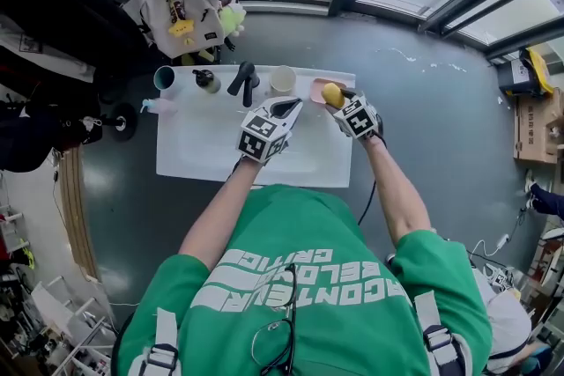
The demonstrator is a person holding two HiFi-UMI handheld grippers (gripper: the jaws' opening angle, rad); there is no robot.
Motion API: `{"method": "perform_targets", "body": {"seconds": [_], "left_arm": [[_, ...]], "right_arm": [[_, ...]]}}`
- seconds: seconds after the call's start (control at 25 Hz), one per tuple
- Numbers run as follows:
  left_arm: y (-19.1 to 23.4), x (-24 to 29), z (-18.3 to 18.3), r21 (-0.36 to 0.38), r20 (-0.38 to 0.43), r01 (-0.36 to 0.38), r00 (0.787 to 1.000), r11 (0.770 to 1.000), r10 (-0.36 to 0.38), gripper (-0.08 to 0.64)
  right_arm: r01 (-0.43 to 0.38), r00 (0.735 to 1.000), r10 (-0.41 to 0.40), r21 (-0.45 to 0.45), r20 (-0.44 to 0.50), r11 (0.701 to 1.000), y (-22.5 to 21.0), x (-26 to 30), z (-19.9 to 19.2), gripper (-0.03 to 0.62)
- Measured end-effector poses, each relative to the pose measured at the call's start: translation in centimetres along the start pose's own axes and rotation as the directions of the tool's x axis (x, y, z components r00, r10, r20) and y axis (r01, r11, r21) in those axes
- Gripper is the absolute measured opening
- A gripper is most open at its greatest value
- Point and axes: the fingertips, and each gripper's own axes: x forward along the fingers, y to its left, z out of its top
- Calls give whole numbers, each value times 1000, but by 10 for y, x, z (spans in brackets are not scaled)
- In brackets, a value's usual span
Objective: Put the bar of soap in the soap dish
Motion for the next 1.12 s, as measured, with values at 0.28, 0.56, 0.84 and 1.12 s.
{"method": "perform_targets", "body": {"seconds": [0.28, 0.56, 0.84, 1.12], "left_arm": [[11, 20, -19, -31, -62, 19, 998, 999, -21, 9], [13, 30, -18, -46, -64, 40, 997, 998, -43, 9], [18, 31, -16, -61, -60, 44, 997, 997, -48, 9], [23, 30, -18, -62, -68, 43, 997, 997, -47, 9]], "right_arm": [[-19, 997, 17, -39, -73, 999, -6, 35, -4, 245], [-34, 987, 11, -140, -160, 990, -11, 52, -5, 245], [-66, 975, 30, -160, -221, 985, -16, 63, -9, 245], [-81, 963, 29, -185, -269, 979, -17, 73, -19, 245]]}}
